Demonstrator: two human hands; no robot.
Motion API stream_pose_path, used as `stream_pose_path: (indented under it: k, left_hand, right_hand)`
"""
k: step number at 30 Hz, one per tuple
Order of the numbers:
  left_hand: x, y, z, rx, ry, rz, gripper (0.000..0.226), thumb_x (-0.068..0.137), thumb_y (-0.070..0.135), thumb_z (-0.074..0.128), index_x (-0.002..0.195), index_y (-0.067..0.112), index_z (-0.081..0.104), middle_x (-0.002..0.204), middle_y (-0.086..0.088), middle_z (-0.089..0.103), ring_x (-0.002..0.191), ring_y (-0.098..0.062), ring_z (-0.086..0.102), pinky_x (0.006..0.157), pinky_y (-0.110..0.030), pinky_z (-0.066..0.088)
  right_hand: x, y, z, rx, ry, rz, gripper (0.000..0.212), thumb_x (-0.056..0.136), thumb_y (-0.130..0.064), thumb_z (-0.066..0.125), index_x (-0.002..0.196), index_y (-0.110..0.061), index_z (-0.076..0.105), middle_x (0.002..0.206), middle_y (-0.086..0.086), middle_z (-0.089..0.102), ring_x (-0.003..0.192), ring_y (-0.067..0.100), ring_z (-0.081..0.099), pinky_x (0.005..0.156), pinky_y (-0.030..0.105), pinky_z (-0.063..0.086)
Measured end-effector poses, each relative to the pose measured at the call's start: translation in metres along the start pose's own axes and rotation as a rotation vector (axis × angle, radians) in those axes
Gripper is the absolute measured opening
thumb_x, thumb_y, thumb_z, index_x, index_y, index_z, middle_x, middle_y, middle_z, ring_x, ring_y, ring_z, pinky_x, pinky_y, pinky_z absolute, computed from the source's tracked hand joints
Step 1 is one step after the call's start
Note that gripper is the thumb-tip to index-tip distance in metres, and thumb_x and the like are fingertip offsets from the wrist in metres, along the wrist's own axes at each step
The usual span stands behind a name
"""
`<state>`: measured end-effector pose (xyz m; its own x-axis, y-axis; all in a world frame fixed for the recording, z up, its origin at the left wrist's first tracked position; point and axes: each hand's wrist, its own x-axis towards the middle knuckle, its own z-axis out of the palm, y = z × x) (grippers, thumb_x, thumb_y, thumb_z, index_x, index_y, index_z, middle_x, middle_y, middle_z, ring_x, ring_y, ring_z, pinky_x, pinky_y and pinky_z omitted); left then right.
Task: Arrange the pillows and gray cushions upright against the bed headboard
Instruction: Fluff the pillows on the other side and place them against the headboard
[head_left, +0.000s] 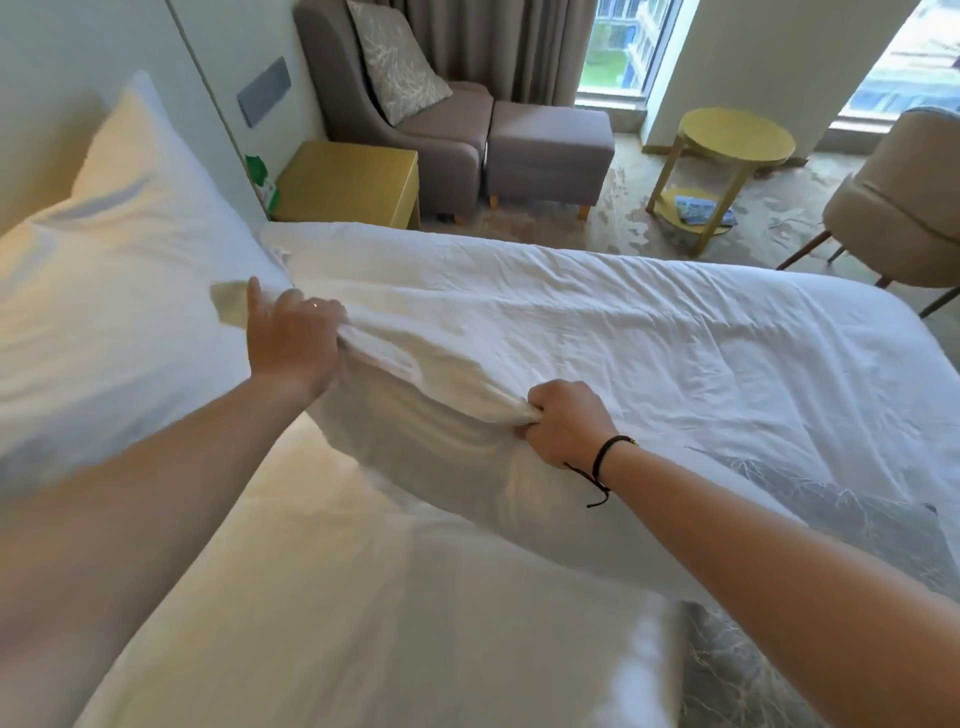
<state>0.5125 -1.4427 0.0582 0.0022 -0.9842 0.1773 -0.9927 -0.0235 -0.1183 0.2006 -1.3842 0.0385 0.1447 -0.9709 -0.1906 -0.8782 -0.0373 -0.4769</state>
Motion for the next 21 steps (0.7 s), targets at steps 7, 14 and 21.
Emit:
stream_pose_path:
  k: [7,14,21]
  left_hand:
    - [-0.032,-0.052,-0.03,-0.673,-0.297,-0.11,0.069,0.093,0.053,0.052,0.15,0.02,0.029,0.157,-0.01,0.03,0.138,-0.032,0.039,0.11,-0.049,0.036]
    - [-0.144,-0.107,0.006,-0.886,-0.699,-0.113,0.098,0.076,0.083,0.044,0.15,0.021,0.035,0.155,-0.002,0.04,0.138,-0.021,0.041,0.102,-0.03,0.034]
    - [-0.224,-0.138,0.028,-0.875,-0.861,-0.296,0.119,0.05,0.095,0.052,0.144,0.023,0.04,0.145,0.004,0.047,0.128,-0.016,0.049,0.093,-0.031,0.042]
  right_hand:
    - [0.028,-0.149,0.033,0.323,0.019,0.313,0.025,0.07,-0.005,0.058,0.062,-0.016,0.037,0.065,0.006,0.042,0.06,0.02,0.039,0.053,0.029,0.032]
    - [0.049,-0.217,0.123,0.481,-0.032,0.554,0.017,0.078,-0.013,0.068,0.069,-0.014,0.053,0.085,0.008,0.058,0.077,0.024,0.055,0.072,0.034,0.054]
    - [-0.007,-0.236,0.22,0.339,-0.015,0.552,0.018,0.075,-0.018,0.06,0.089,-0.006,0.062,0.079,0.008,0.066,0.063,0.022,0.063,0.049,0.028,0.052]
